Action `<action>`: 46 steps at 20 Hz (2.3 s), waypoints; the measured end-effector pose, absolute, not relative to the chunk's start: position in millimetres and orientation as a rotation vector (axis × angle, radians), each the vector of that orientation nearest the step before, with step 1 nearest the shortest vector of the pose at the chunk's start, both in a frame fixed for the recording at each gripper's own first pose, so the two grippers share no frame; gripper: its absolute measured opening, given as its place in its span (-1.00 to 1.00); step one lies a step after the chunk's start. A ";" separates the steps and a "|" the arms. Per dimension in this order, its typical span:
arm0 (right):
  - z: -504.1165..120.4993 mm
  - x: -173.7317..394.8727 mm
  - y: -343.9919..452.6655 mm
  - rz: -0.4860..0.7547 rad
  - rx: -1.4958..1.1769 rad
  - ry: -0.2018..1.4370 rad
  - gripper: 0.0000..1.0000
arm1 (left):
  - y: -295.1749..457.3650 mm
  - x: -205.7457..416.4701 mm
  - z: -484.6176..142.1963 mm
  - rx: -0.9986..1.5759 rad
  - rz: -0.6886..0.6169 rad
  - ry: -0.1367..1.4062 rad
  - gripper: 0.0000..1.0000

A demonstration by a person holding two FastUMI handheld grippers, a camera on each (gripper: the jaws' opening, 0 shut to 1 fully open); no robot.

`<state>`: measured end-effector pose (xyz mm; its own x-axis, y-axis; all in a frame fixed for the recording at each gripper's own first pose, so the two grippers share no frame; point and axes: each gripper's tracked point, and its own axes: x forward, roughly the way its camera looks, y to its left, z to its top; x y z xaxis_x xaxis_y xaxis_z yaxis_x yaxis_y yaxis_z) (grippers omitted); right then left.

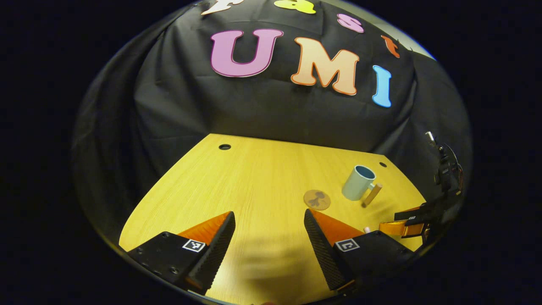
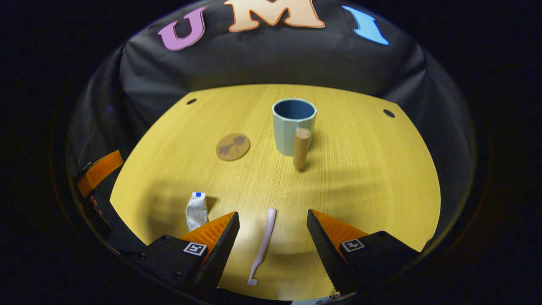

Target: Put the toothbrush and toothpaste on the desktop into the cup, then pick up the cup and place it on the coaster on the desktop.

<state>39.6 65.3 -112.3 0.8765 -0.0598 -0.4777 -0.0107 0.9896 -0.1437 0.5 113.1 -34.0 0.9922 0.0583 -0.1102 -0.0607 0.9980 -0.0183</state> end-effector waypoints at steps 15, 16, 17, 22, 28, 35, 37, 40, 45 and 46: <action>-166.8 56.7 52.5 -0.140 -0.127 0.837 0.10 | 161.9 -6.2 -83.6 -0.096 0.151 0.261 0.90; -170.0 55.8 52.4 -0.143 -0.134 0.848 -0.13 | 163.7 -5.2 -84.0 -0.096 0.153 0.262 0.90; -170.8 56.0 51.7 -0.144 -0.146 0.844 -0.07 | 164.1 -3.8 -84.3 -0.097 0.154 0.265 0.90; -170.6 55.4 58.6 -0.138 -0.154 0.870 -0.74 | 151.3 0.4 -86.3 -0.087 0.128 0.283 0.90; -170.5 54.1 58.9 -0.122 -0.154 0.850 -0.85 | 119.2 7.9 -90.7 -0.084 0.052 0.338 0.90; -158.0 38.9 47.7 -0.095 -0.115 0.754 -0.84 | 72.4 13.0 -108.2 -0.085 0.032 0.499 0.90; -152.5 31.6 36.4 -0.099 -0.098 0.734 -0.84 | 54.9 14.8 -115.5 -0.106 0.027 0.564 0.91; -143.2 20.8 19.4 -0.106 -0.053 0.701 -0.85 | 25.5 16.7 -128.7 -0.124 0.024 0.655 0.91; -132.2 10.3 -21.4 -0.143 -0.015 0.656 -0.84 | -13.5 30.7 -148.4 -0.114 0.014 0.784 0.91; -131.4 8.0 -31.9 -0.156 -0.021 0.652 -0.84 | -16.1 32.0 -152.6 -0.109 0.023 0.808 0.91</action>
<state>8.0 -31.9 -131.4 0.7836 -0.1512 -0.6026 0.1381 0.9881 -0.0684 32.0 -16.1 -152.6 0.6910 -0.0216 -0.7225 -0.0620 0.9941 -0.0889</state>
